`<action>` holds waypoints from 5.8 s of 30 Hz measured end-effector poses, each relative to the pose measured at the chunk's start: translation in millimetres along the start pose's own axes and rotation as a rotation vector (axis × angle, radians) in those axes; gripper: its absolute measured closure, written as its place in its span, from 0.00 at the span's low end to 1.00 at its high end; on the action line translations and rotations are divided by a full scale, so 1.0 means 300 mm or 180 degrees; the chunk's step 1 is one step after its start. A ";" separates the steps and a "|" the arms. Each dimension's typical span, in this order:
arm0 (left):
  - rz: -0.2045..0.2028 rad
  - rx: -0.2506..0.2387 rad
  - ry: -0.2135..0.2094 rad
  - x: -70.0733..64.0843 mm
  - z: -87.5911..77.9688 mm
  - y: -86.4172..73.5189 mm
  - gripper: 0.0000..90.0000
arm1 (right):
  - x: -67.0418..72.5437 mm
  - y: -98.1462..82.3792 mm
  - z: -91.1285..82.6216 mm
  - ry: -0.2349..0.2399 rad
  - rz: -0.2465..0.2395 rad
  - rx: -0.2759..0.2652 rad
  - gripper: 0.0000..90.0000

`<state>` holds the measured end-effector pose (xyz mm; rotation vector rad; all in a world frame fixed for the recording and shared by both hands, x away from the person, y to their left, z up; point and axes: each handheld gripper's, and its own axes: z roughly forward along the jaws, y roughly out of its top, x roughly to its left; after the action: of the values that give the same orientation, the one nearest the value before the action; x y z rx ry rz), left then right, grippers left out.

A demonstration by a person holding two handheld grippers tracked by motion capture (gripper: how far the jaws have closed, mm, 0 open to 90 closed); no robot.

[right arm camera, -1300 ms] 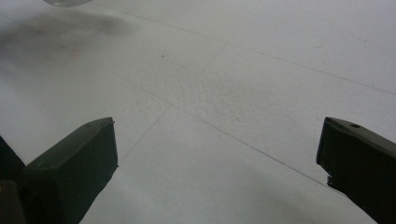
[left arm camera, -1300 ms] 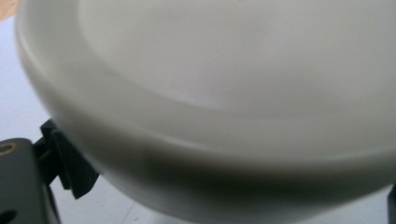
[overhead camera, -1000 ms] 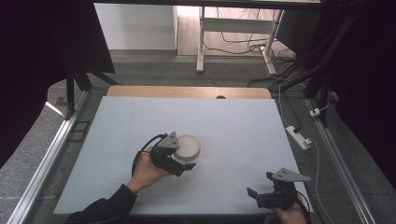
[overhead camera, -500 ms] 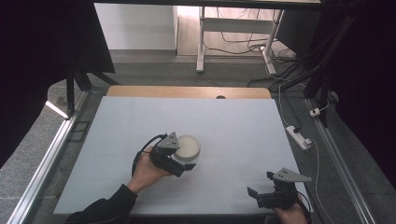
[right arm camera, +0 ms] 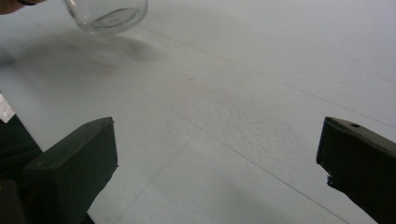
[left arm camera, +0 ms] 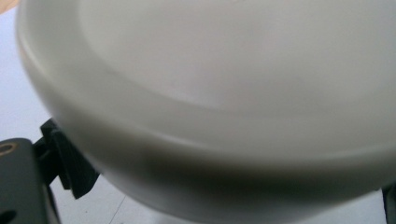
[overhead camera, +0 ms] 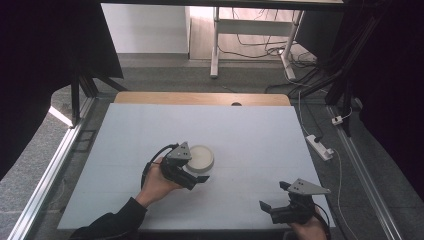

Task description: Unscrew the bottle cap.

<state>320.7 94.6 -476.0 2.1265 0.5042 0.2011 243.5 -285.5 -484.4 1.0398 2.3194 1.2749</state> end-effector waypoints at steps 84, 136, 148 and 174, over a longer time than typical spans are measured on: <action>0.0071 0.0073 -0.0042 -0.040 0.026 0.009 0.08 | 0.305 0.452 0.417 0.0658 -0.0562 -0.0129 0.08; 0.0152 0.0065 -0.0135 -0.033 0.011 0.013 0.08 | 0.285 0.455 0.421 0.0916 -0.0713 -0.0149 0.07; 0.0341 0.0050 -0.0646 -0.027 0.021 0.008 0.09 | 0.219 0.453 0.418 0.1725 -0.1039 -0.0098 0.08; 0.0045 0.0057 0.0074 -0.030 0.005 0.018 0.08 | 0.288 0.463 0.411 0.0796 -0.0673 -0.0260 0.01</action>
<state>314.4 87.0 -472.0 2.1478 0.5065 0.2305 315.3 -100.7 -432.4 0.6194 2.4540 1.4696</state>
